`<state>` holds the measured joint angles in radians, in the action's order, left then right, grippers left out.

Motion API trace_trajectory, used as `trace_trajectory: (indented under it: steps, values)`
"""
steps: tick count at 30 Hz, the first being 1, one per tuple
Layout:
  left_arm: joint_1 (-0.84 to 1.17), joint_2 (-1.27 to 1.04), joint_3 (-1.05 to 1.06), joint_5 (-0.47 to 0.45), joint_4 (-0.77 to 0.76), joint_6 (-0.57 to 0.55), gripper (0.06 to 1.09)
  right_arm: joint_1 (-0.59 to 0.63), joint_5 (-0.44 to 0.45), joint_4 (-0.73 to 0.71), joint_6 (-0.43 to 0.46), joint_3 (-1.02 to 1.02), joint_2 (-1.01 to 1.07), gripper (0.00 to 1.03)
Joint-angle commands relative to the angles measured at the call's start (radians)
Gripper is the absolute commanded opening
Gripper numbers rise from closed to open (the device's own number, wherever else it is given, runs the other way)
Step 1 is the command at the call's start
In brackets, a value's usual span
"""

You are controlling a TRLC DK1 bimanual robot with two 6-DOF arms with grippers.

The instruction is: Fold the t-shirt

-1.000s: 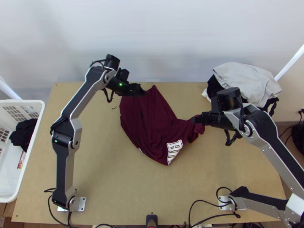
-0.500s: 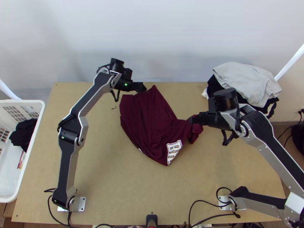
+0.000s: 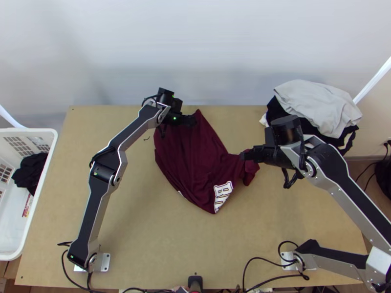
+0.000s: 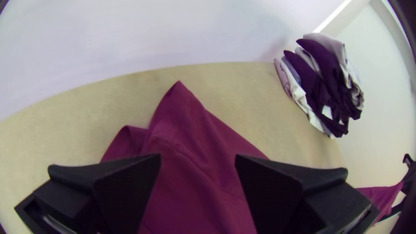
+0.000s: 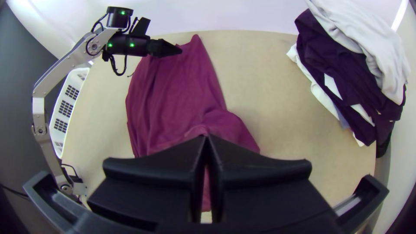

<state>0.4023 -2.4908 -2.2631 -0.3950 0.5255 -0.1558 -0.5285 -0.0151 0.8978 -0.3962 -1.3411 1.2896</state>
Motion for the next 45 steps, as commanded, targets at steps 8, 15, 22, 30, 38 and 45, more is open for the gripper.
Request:
trace_trajectory:
  steps: [8, 15, 22, 30, 38, 45]
  values:
    - [0.013, -0.043, -0.006, 0.035, -0.015, 0.027, 0.76, -0.007, 0.006, -0.011, -0.024, 0.014, -0.013, 0.03]
    - [0.015, -0.011, 0.01, 0.039, -0.062, 0.015, 0.09, -0.007, 0.006, -0.014, -0.024, 0.008, -0.015, 0.03]
    - [-0.002, 0.089, 0.039, 0.039, -0.048, 0.006, 0.09, -0.004, 0.006, -0.014, -0.024, 0.003, -0.027, 0.03]
    - [0.004, 0.081, 0.039, 0.053, -0.009, 0.013, 0.18, -0.007, 0.006, -0.016, -0.027, 0.003, -0.036, 0.03]
    - [0.079, 0.043, 0.036, 0.231, 0.07, 0.13, 0.39, -0.007, 0.006, -0.016, -0.027, 0.003, -0.036, 0.03]
    - [0.09, 0.018, 0.016, 0.231, 0.067, 0.142, 0.51, -0.008, 0.006, -0.016, -0.027, 0.002, -0.032, 0.03]
